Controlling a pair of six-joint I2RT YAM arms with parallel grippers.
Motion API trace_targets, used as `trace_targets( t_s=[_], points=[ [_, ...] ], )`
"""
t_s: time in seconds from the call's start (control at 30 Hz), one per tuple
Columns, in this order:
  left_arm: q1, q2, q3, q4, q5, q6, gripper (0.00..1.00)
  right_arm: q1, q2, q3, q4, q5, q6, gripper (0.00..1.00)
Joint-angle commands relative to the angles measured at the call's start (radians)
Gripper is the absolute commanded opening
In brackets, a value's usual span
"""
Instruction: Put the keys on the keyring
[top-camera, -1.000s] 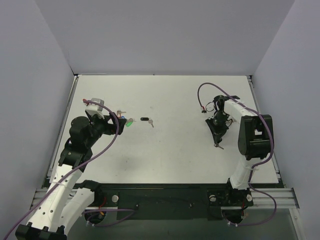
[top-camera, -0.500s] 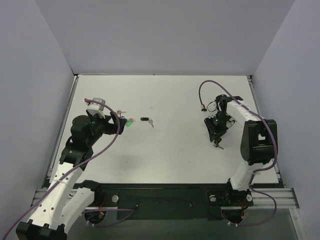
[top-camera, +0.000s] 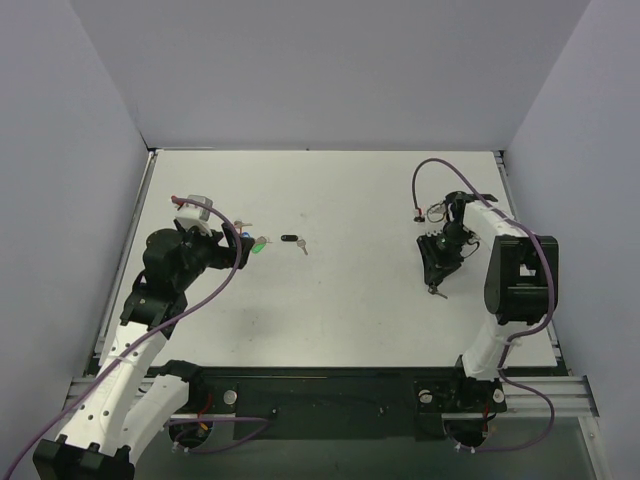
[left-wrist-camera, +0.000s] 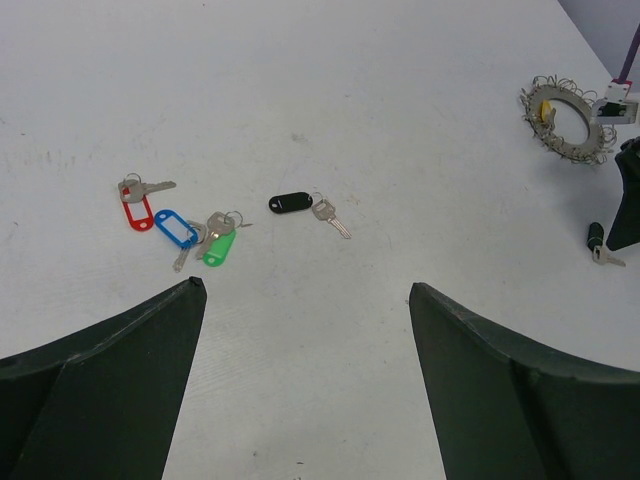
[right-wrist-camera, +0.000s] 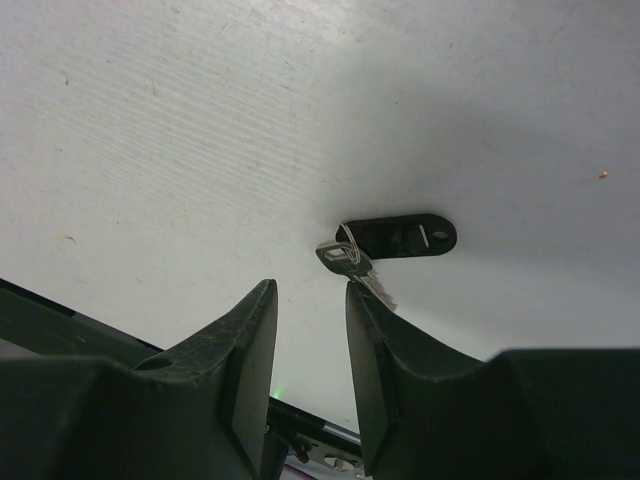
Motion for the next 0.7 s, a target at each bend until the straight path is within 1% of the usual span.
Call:
trace_targets(
  t_s=[0.0,0.1,0.3,0.5,0.53,0.67],
  points=[
    [0.004,-0.004,0.02,0.05,0.025,0.013,0.93,0.006,0.048,0.028,-0.04,0.007,0.009,0.29],
    [0.001,-0.005,0.018,0.05,0.025,0.011,0.93,0.005,0.066,0.04,-0.042,0.02,0.016,0.27],
    [-0.002,-0.008,0.018,0.053,0.026,0.013,0.93,0.005,0.093,0.053,-0.04,0.04,0.024,0.25],
    [-0.002,-0.008,0.018,0.051,0.028,0.013,0.93,0.005,0.053,0.054,-0.042,0.025,0.019,0.25],
    [-0.002,-0.008,0.018,0.053,0.026,0.014,0.93,-0.023,0.05,0.054,-0.042,0.024,0.019,0.25],
    [-0.002,-0.008,0.02,0.053,0.03,0.014,0.93,-0.044,0.063,0.056,-0.042,0.025,0.022,0.25]
  ],
)
